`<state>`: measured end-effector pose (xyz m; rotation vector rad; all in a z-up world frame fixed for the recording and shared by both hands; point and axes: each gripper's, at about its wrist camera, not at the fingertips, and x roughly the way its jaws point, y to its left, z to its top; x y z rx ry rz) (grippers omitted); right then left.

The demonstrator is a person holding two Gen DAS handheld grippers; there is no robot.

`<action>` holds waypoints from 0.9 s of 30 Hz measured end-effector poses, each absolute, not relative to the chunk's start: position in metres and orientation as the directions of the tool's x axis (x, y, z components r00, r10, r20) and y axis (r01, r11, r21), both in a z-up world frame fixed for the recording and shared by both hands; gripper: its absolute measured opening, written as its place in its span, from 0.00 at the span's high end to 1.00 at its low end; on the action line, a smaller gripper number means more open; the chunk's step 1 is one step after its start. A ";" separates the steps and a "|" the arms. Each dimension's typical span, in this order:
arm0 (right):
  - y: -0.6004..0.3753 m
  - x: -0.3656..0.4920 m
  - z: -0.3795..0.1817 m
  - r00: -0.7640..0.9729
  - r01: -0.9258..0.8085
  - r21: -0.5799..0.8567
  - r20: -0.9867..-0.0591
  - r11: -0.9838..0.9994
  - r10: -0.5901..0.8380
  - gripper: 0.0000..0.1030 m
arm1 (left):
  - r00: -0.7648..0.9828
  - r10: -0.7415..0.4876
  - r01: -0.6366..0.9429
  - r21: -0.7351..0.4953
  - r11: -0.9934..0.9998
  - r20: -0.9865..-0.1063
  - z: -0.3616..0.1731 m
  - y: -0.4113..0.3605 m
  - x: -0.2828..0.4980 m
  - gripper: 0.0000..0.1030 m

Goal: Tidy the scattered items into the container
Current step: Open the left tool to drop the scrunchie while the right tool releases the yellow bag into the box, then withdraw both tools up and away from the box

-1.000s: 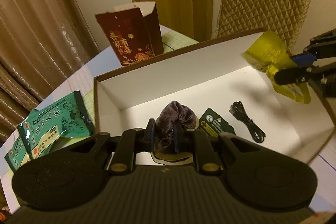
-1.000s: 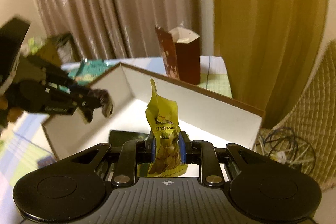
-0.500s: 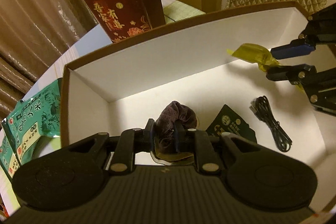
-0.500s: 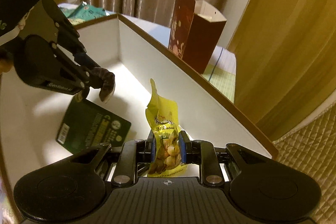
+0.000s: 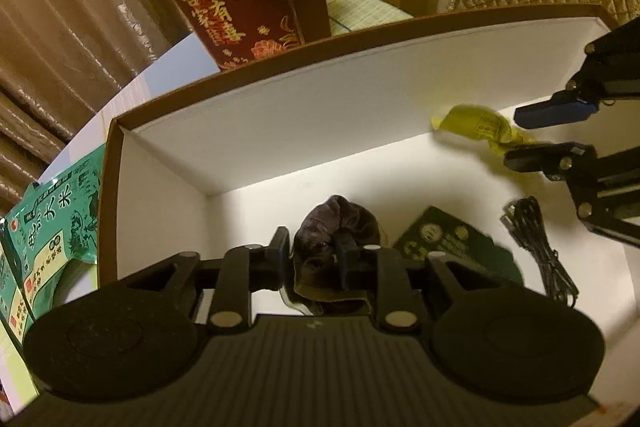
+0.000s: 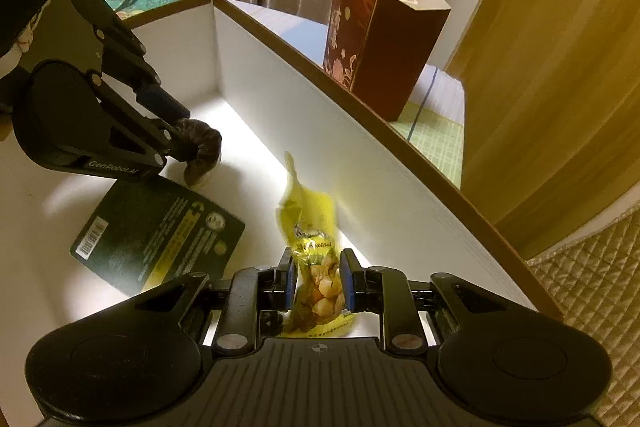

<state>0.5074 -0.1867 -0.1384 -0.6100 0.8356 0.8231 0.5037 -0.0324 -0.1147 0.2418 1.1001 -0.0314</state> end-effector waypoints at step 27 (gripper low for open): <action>-0.204 0.474 -0.109 0.413 -0.785 -0.085 -0.809 0.613 0.418 0.02 | 0.513 0.081 0.139 0.176 0.975 -0.855 -0.086 -0.026 0.464 0.21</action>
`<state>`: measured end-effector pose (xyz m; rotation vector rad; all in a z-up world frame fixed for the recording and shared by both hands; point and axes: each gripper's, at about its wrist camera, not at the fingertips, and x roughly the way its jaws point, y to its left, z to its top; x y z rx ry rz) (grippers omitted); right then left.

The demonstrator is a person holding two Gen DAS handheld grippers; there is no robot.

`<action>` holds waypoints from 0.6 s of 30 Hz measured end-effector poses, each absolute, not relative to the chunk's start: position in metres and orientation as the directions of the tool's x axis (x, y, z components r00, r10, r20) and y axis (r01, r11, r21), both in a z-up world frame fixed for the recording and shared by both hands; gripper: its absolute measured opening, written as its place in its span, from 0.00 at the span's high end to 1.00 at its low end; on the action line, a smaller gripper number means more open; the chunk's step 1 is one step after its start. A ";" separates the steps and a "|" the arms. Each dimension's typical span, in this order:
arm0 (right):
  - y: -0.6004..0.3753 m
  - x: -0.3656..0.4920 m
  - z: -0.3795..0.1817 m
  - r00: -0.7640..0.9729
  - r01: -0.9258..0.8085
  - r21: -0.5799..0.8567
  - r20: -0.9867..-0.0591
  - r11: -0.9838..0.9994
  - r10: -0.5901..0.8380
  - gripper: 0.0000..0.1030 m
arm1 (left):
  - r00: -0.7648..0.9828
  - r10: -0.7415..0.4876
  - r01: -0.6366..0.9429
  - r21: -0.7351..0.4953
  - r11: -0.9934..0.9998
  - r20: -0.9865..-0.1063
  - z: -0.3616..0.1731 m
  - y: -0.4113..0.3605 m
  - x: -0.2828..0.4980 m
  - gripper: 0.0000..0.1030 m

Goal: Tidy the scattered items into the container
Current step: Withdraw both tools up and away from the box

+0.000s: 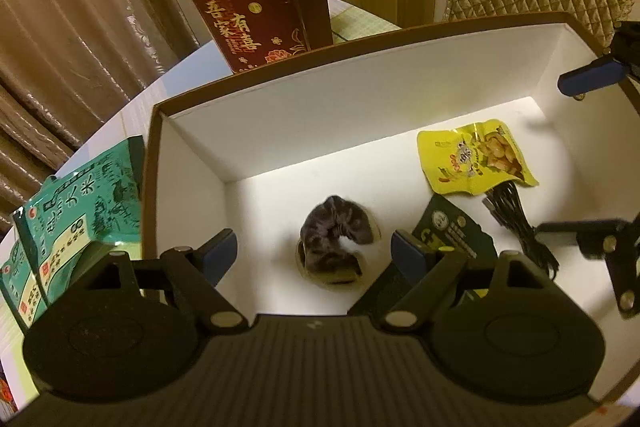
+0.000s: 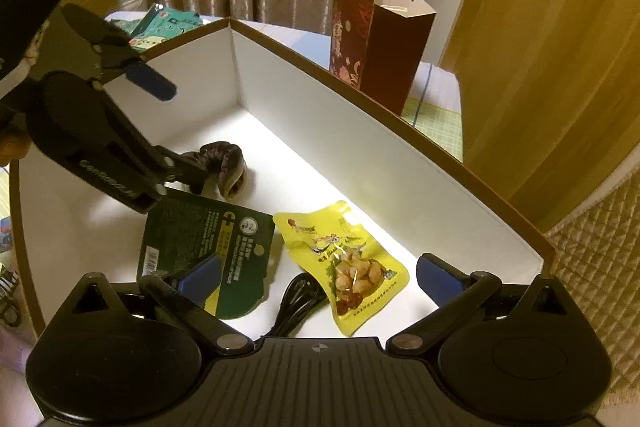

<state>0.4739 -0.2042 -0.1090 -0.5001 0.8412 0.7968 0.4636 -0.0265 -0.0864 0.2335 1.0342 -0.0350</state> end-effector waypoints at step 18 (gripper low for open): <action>-0.218 0.434 -0.078 0.470 -0.747 -0.098 -0.777 0.658 0.418 0.02 | 0.586 0.051 0.140 0.163 0.977 -0.809 -0.043 -0.018 0.395 0.21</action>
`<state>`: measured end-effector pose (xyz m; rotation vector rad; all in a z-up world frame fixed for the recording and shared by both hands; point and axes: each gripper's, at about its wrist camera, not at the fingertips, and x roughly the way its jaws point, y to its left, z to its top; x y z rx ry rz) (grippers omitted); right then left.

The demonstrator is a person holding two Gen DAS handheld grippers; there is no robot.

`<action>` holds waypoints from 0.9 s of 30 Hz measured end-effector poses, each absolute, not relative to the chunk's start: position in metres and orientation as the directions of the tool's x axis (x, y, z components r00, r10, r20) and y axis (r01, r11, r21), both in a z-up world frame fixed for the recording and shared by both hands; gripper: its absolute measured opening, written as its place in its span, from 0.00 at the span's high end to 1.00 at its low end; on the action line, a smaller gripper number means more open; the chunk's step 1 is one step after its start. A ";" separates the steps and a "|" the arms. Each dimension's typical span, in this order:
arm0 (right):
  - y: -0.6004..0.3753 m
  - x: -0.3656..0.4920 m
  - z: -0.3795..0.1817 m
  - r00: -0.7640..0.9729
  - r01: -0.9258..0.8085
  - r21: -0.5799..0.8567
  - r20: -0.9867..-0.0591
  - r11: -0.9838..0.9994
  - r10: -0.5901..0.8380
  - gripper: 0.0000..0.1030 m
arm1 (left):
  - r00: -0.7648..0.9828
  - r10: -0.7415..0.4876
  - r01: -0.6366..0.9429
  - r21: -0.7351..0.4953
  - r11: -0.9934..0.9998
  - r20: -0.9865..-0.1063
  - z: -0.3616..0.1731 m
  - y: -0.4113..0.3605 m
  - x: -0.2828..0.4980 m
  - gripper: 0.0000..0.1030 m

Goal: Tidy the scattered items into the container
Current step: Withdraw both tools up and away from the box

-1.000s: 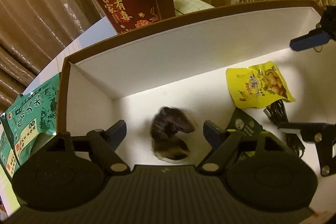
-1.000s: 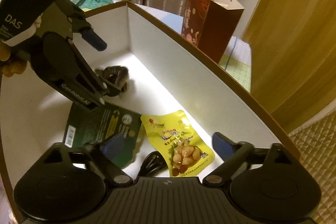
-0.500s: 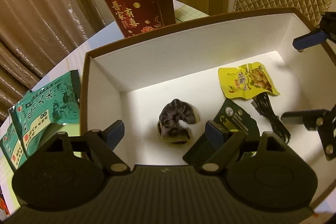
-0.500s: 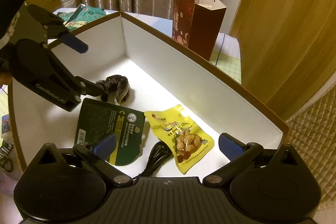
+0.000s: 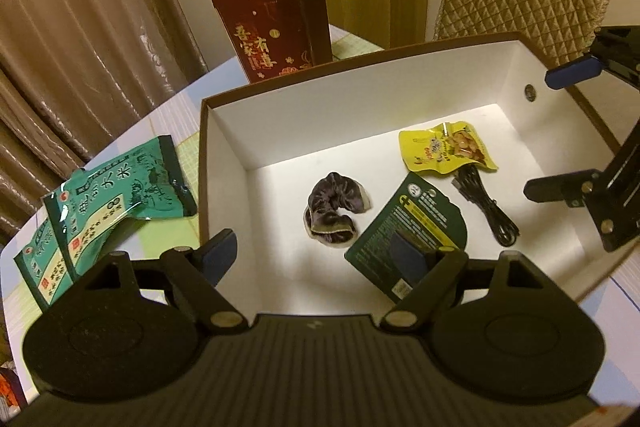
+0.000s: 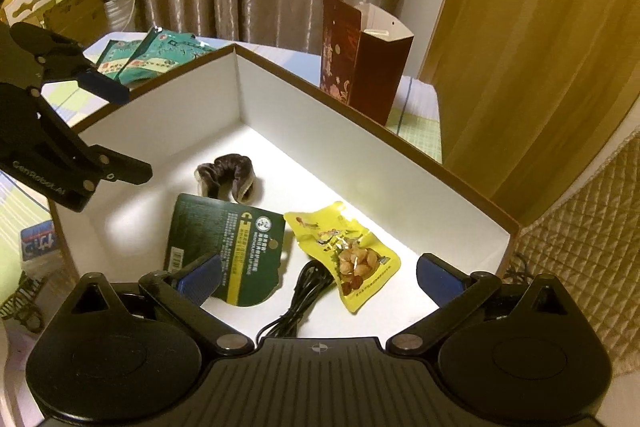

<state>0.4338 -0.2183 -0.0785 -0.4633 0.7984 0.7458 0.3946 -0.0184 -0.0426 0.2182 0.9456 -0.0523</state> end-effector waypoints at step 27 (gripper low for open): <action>-0.221 0.330 -0.046 0.551 -0.677 -0.121 -0.737 0.726 0.391 0.02 | 0.645 -0.041 0.169 0.090 0.982 -0.763 -0.003 0.004 0.258 0.18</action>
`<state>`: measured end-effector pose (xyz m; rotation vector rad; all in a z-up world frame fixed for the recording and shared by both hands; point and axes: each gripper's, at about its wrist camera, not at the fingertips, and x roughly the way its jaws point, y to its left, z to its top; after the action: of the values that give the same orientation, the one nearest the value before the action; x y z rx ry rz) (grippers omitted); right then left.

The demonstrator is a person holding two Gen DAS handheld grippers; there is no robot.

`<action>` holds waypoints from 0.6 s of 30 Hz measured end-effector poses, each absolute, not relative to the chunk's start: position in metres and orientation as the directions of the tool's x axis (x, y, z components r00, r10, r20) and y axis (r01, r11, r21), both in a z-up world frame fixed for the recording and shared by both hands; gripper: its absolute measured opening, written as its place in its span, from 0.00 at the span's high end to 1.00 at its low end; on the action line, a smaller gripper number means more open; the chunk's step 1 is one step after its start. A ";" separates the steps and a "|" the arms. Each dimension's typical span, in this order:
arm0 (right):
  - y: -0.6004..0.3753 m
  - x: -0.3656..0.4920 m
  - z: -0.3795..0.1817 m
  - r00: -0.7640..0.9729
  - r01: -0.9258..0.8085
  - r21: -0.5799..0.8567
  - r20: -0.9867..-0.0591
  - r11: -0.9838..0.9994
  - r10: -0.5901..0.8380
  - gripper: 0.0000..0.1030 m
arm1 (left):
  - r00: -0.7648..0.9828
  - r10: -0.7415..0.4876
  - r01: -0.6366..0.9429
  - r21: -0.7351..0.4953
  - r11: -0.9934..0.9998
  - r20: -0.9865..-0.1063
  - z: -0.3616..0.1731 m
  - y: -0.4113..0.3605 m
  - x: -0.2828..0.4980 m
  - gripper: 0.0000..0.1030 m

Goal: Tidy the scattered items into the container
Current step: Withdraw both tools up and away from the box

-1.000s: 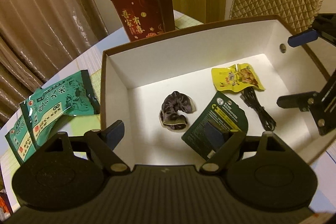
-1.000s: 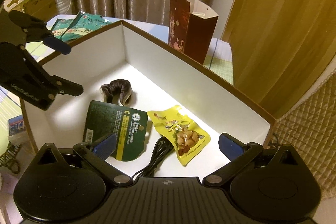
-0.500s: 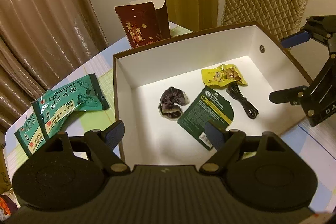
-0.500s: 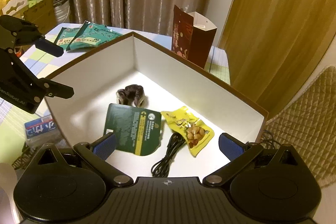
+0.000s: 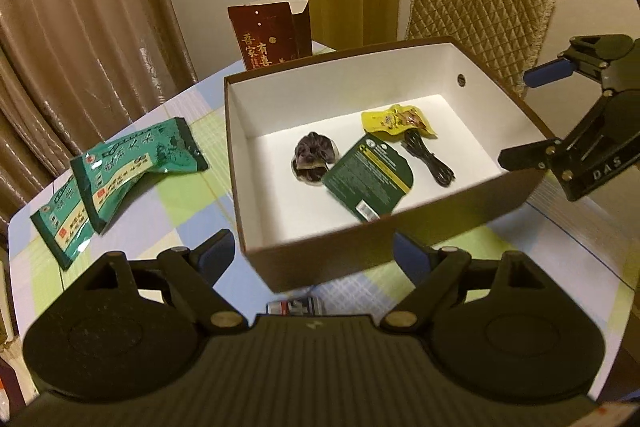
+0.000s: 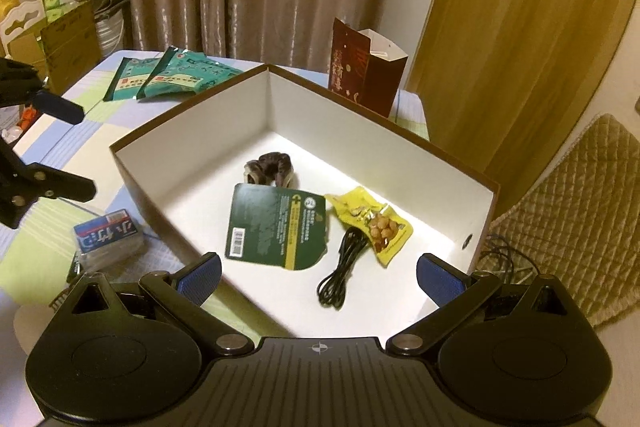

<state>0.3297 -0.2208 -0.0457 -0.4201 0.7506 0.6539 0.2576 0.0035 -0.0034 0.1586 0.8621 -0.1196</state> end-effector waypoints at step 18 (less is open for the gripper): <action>-0.239 0.240 -0.057 0.548 -0.656 -0.059 -0.723 0.752 0.421 0.02 | 0.632 -0.044 0.098 0.024 0.995 -0.773 -0.019 0.019 0.152 0.15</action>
<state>0.2396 -0.2393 -0.0570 -0.3430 0.7524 0.6532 0.1515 0.0188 -0.0189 0.0655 0.8827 -0.0811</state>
